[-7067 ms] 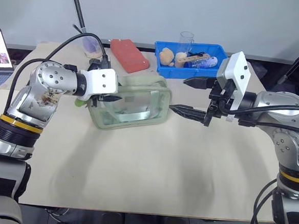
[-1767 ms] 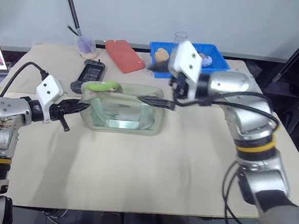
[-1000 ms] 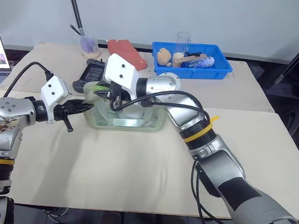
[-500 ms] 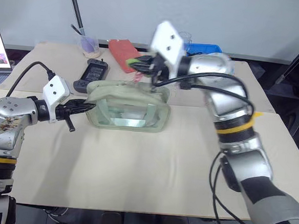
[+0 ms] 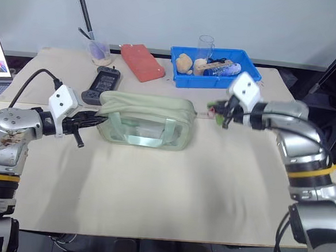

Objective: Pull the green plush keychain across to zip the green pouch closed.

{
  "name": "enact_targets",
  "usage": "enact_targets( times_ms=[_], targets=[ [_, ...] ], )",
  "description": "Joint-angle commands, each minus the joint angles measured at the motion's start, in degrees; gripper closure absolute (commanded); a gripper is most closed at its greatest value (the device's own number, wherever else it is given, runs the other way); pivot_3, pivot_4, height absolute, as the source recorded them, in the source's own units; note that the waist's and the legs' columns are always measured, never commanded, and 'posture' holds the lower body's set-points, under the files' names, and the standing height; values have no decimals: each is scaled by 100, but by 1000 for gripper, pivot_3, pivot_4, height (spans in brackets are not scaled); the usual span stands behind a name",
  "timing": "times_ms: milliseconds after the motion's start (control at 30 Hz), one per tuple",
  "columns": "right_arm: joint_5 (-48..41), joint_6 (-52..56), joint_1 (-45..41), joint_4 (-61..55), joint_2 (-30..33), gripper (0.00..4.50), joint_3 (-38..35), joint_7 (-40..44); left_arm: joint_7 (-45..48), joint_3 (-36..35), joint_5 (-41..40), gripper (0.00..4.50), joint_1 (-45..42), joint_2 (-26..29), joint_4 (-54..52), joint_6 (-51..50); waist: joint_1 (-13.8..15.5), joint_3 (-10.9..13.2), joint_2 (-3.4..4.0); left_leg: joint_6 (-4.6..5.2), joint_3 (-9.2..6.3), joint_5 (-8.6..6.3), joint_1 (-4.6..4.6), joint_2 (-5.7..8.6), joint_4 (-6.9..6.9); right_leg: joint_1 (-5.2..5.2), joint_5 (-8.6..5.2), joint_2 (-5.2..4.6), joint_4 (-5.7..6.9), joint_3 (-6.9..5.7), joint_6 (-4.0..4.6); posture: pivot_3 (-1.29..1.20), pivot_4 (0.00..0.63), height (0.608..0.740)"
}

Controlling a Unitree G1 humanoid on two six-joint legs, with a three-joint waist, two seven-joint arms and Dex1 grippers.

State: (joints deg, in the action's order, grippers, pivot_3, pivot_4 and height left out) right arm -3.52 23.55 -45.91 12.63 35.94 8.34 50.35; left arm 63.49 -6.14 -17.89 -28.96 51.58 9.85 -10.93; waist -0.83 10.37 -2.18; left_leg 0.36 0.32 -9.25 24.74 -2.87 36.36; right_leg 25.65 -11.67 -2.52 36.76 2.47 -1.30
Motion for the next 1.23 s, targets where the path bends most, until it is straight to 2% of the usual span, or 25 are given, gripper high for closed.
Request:
enact_targets(
  times_ms=[33, 333, 500, 567, 667, 733, 900, 933, 1067, 1233],
  targets=[
    [-26, -112, 257, 236, -333, 4458, -177, -401, -23, -48, 152, 4500, -120, 62, 269, 131, -15, 0, 0, 0, 0, 0, -1, 0, 0, 0, 0, 1, 2, 1, -1, 0, 150, 740],
    [-543, 435, 653, -113, -1744, 4458, -314, -1028, -18, 56, 172, 4500, -255, -55, 296, 173, -35, 0, 0, 1, -1, 0, -6, -3, 0, -3, -3, 6, 10, 2, -6, 0, 150, 740],
    [-626, 556, 565, -236, -1797, 4458, -375, -1029, -28, 28, 131, 4500, -183, -95, 165, 115, -23, 0, 0, 1, -1, 0, -6, -2, 2, -4, -3, 5, 10, 2, -6, 0, 150, 740],
    [-624, 483, 502, -238, -1578, 3623, -393, -811, 28, -37, 36, 4500, -154, -68, 145, 9, -18, 0, 0, 1, -1, 0, -6, -2, 2, -4, -3, 5, 10, 2, -7, 0, 150, 740],
    [-761, 480, 322, -482, -873, 2613, -485, -109, 169, -298, -213, 3329, -143, 123, 155, -276, -12, 2, 2, 1, -2, 0, -5, -2, 2, -4, -6, 4, 8, 2, -11, 0, 150, 740],
    [-875, 511, 228, -607, -474, 1912, -504, 262, 222, -437, -321, 2388, -141, 234, 163, -418, -17, 2, 3, 1, -1, 0, 0, -2, 2, 1, -7, 5, 6, 1, -13, 0, 150, 740],
    [-1207, 640, 5, -775, 753, 256, -702, 1346, 479, -1167, -713, 179, 236, 893, 107, -1076, -54, 2, 3, 1, -1, 0, -3, -6, -10, 7, -12, 6, 2, 1, -12, 0, 150, 740],
    [-1279, 685, -12, -845, 928, 28, -745, 1487, 525, -1309, -792, 0, 347, 1017, 37, -1216, -64, 2, 3, 1, -1, 0, -4, -6, -12, 7, -15, 6, 2, 0, -9, 0, 150, 740],
    [-1769, 1305, 0, -1550, 1502, 28, -955, 1884, 415, -1914, -865, 0, 793, 1452, -238, -1652, -75, 3, 4, 0, 0, 0, -5, -7, -20, 17, -19, 4, 5, 1, -5, 0, 150, 740],
    [-2185, 1826, 148, -2227, 1802, 28, -1036, 1917, 300, -2172, -858, 0, 951, 1570, -390, -1734, -41, 3, 4, 0, 1, 0, -4, -9, -19, 24, -32, 1, 8, -1, 16, 0, 150, 740]
  ],
)
